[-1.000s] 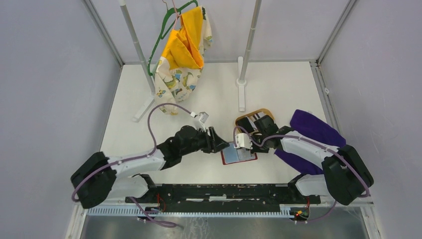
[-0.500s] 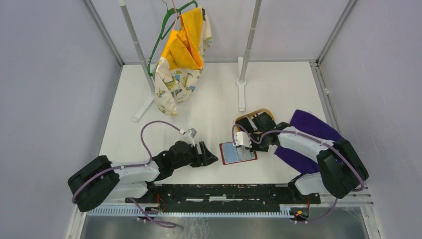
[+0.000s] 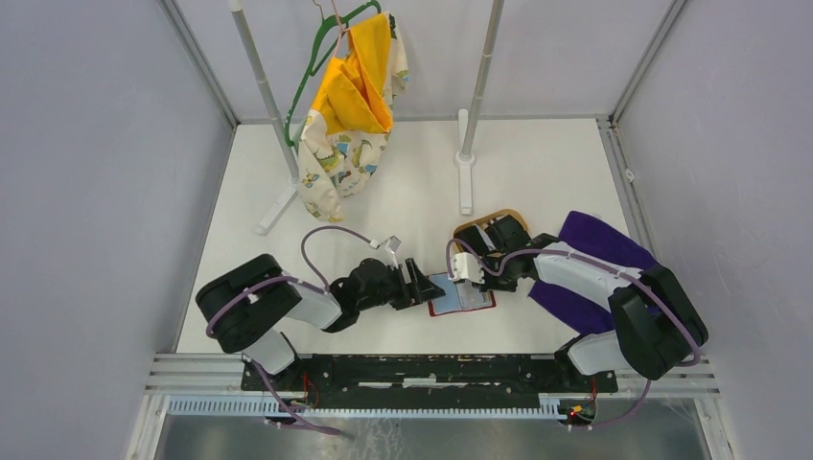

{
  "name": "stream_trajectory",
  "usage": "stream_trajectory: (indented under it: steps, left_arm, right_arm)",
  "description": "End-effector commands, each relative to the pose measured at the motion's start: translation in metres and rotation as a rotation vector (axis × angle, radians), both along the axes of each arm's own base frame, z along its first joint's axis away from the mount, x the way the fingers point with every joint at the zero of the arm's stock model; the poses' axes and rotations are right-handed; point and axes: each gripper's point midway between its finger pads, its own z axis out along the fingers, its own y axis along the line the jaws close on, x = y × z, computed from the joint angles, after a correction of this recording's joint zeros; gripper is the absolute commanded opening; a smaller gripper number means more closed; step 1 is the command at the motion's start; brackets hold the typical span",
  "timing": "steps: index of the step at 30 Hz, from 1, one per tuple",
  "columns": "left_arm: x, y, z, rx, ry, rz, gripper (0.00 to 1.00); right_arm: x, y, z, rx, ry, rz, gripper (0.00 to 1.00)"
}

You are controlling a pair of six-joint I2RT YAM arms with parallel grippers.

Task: Put the credit cards into the card holder
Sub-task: Insert the credit card into the card holder.

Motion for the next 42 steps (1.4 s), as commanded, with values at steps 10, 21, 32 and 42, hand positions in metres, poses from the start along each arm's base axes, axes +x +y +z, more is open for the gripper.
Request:
stream_trajectory:
  steps: [10, 21, 32, 42]
  left_arm:
    - [-0.010, -0.030, 0.038, -0.232, -0.082, -0.135, 0.74]
    - [-0.010, -0.052, 0.077, -0.311, -0.198, -0.214, 0.74]
    - [-0.003, -0.077, 0.078, -0.290, -0.209, -0.254, 0.74]
    - [0.004, -0.090, 0.046, -0.179, -0.168, -0.266, 0.53]
  right_arm:
    - [-0.033, 0.015, -0.019, 0.039, 0.145, 0.061, 0.13]
    - [-0.031, 0.028, -0.003, 0.119, 0.160, 0.047, 0.13]
    - [-0.014, 0.031, 0.020, 0.238, 0.149, -0.056, 0.15]
    - [0.012, 0.013, 0.051, 0.324, 0.049, -0.168, 0.28]
